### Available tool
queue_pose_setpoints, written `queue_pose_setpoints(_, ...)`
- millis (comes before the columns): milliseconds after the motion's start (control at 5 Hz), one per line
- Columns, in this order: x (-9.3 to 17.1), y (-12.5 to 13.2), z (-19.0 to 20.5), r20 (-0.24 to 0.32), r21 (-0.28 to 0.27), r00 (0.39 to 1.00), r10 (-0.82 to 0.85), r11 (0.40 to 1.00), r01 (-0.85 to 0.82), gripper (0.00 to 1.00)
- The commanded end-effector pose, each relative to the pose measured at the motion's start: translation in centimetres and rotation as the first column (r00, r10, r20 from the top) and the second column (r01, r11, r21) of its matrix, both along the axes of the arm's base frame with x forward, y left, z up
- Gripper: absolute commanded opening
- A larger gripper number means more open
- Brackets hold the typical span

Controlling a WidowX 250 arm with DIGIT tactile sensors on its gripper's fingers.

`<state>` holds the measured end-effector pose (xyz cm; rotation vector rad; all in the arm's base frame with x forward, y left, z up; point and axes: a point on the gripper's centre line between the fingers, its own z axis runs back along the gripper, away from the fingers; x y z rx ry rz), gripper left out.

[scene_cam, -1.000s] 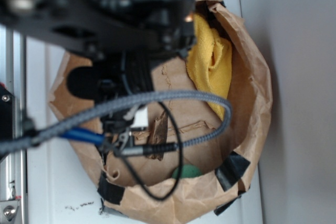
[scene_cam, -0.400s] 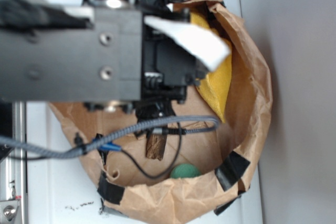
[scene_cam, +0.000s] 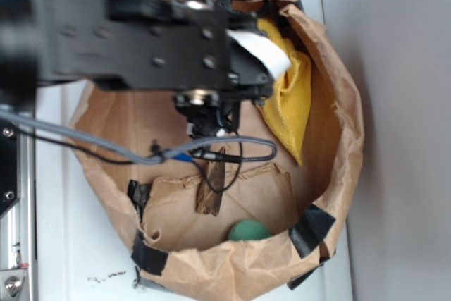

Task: Grab the yellow cloth.

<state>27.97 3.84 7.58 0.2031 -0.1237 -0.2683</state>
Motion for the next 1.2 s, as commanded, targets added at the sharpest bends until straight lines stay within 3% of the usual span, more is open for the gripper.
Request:
queue_pose_setpoints(0, 5.7, 2.7, 1.6, 0.038, -0.111, 0.992, 0.118, 0.987, -0.113, 1.00)
queue_pose_setpoints(600, 7.9, 1.9, 1.3, 0.079, -0.045, 0.991, 0.111, 0.993, -0.108, 1.00)
queue_pose_setpoints(800, 8.2, 1.3, 0.4, 0.110, -0.095, 0.970, 0.216, 0.974, -0.206, 1.00)
queue_pose_setpoints(1000, 8.8, 0.2, -0.9, 0.105, -0.159, 0.944, 0.311, 0.943, -0.293, 1.00)
